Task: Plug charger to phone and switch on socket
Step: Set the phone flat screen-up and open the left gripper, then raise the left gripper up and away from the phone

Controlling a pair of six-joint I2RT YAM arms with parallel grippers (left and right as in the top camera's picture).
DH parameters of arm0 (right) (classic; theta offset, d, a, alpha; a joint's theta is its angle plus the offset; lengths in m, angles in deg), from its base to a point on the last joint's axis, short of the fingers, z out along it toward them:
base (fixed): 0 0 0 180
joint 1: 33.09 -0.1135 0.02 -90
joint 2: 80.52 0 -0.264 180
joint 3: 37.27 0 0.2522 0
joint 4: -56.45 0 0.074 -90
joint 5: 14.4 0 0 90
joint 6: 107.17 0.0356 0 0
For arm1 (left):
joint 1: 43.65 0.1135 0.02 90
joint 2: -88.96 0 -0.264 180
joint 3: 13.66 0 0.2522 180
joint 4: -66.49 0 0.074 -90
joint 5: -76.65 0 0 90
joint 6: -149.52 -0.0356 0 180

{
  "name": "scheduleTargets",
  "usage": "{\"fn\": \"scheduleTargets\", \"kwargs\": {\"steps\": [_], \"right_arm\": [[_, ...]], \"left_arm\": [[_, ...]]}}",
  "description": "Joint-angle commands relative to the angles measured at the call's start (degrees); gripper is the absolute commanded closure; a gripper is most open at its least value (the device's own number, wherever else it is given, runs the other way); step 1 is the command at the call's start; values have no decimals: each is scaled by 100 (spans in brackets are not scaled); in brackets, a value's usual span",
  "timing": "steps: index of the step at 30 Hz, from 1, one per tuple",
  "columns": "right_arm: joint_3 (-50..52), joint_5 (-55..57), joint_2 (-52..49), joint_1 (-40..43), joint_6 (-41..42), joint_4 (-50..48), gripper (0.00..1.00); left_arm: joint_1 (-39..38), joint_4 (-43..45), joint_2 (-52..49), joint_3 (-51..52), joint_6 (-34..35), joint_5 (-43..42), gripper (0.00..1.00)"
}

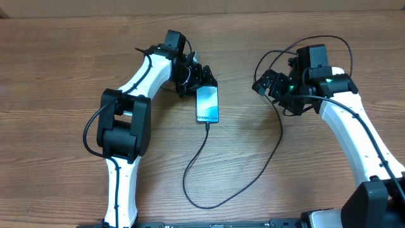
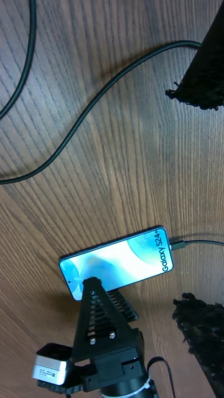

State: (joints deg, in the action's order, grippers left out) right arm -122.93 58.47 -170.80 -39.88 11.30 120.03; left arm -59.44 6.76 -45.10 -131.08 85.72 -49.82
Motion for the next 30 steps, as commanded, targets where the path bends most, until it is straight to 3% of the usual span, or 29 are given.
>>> {"fn": "scheduleTargets", "kwargs": {"steps": [1, 3, 18, 30], "right_arm": [[-59, 57, 155, 15, -48, 17, 0], [-59, 57, 155, 15, -48, 24, 0], [-59, 61, 155, 15, -50, 94, 0], [-59, 61, 155, 15, -46, 87, 0]], "left_arm": [[-50, -216, -85, 44, -39, 509, 4], [-50, -326, -85, 44, -42, 671, 0], [223, -1049, 39, -55, -286, 1349, 1], [42, -2100, 2028, -323, -999, 3421, 0]]}}
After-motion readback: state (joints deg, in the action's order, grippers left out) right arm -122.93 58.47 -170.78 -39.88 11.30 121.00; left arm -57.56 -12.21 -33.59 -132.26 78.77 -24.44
